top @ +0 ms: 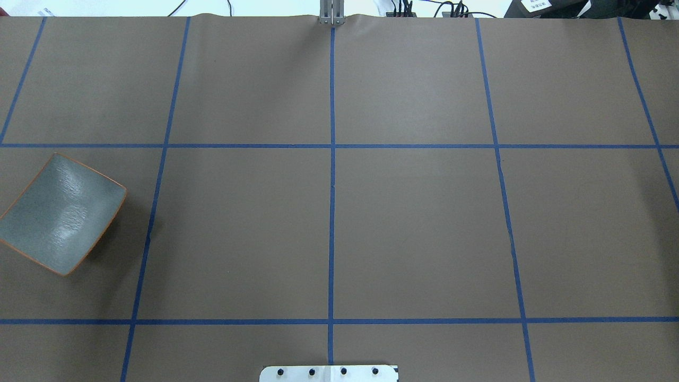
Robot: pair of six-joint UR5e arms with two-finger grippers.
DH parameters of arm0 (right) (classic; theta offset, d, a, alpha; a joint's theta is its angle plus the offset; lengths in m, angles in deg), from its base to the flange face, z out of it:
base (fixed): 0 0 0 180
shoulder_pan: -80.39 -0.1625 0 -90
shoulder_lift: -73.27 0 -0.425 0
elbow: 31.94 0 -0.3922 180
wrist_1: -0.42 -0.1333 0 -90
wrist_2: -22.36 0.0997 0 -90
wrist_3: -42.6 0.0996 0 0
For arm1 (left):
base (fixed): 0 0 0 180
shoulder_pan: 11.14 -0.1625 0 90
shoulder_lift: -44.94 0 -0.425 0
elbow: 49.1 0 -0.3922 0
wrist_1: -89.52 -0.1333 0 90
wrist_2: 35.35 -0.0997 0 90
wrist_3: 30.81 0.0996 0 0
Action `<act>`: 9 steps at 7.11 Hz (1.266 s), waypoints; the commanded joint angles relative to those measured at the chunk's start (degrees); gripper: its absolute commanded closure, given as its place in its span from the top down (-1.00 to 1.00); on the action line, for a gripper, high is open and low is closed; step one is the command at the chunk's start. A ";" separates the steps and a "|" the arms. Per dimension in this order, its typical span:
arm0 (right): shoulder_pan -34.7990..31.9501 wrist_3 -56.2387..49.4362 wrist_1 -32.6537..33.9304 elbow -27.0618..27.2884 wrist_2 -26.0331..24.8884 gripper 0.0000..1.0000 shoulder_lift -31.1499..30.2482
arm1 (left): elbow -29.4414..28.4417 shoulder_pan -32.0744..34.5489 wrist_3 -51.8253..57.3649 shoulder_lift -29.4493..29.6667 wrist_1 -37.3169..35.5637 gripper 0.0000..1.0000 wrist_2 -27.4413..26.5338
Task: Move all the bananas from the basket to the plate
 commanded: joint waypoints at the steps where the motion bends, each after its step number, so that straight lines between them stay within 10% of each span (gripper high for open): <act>1: -0.40 8.83 3.36 4.28 0.07 -1.00 2.54 | 0.60 0.00 0.00 0.09 0.30 1.00 0.00; 7: 7.64 46.07 2.32 14.21 11.67 -1.00 9.91 | -0.36 -1.05 -1.05 10.70 17.74 1.00 0.00; 9: 13.98 65.30 -2.48 16.69 11.67 -1.00 14.91 | 0.16 -5.07 -21.41 13.35 24.51 1.00 0.26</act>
